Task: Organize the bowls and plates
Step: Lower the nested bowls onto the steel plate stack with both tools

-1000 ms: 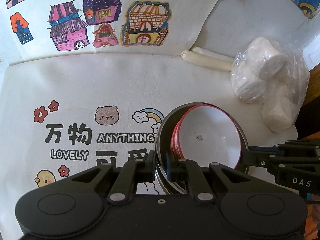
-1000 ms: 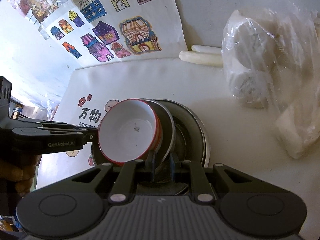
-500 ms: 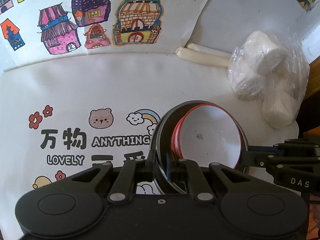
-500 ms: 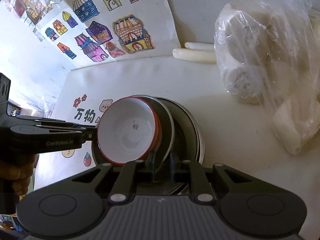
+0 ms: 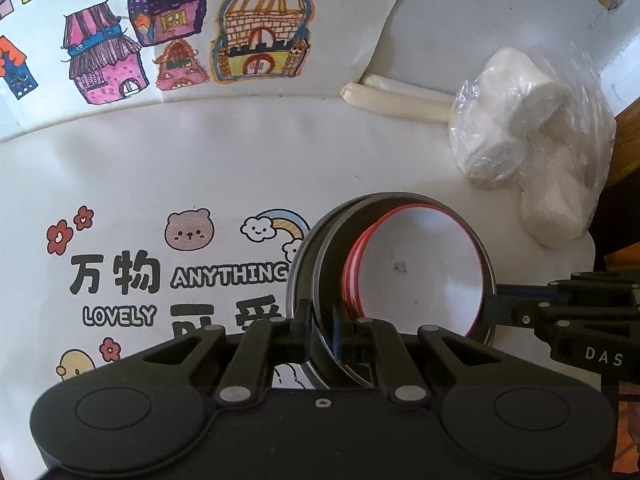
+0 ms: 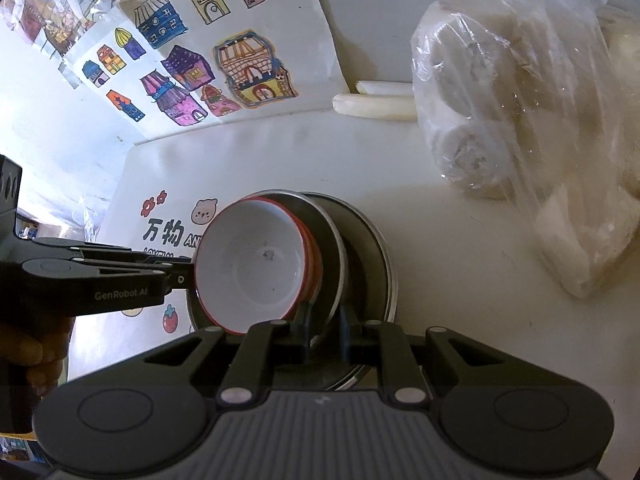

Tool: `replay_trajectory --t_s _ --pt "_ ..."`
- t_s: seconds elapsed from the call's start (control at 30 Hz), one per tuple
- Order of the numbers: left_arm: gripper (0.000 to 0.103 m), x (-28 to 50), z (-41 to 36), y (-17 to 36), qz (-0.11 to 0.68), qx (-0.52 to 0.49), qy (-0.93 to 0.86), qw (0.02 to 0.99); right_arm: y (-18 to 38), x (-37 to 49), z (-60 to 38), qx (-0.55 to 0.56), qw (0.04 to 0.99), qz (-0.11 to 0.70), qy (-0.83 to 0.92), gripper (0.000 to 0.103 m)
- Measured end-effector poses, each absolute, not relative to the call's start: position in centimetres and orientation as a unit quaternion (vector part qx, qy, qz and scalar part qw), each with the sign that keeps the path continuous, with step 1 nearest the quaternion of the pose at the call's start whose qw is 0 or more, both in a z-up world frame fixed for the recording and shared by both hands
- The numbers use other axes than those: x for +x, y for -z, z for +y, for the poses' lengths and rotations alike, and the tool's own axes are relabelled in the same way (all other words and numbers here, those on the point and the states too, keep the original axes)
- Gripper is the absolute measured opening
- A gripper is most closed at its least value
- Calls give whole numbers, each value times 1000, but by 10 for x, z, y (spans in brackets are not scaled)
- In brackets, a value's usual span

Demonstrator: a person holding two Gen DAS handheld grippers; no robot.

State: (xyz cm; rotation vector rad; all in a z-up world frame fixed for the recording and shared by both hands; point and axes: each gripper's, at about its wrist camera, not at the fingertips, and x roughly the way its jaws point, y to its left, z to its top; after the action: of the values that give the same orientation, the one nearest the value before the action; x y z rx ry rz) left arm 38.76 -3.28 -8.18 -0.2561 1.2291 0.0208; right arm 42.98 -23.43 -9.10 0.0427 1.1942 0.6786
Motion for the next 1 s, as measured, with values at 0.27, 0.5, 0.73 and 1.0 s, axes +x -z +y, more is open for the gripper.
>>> replay_trajectory --t_s 0.27,0.5,0.73,1.0 --pt "9 387 -33 82 574 -120 -10 810 91 428 -235 22 773 552 -312 16" --pt "9 387 -33 82 574 -121 -10 810 89 427 -238 24 776 549 -309 16" --pt "9 386 -33 82 574 -121 -10 810 89 426 -238 28 779 547 -306 16" --pt "10 387 -33 81 574 -120 -10 810 89 425 -239 32 781 546 -302 18"
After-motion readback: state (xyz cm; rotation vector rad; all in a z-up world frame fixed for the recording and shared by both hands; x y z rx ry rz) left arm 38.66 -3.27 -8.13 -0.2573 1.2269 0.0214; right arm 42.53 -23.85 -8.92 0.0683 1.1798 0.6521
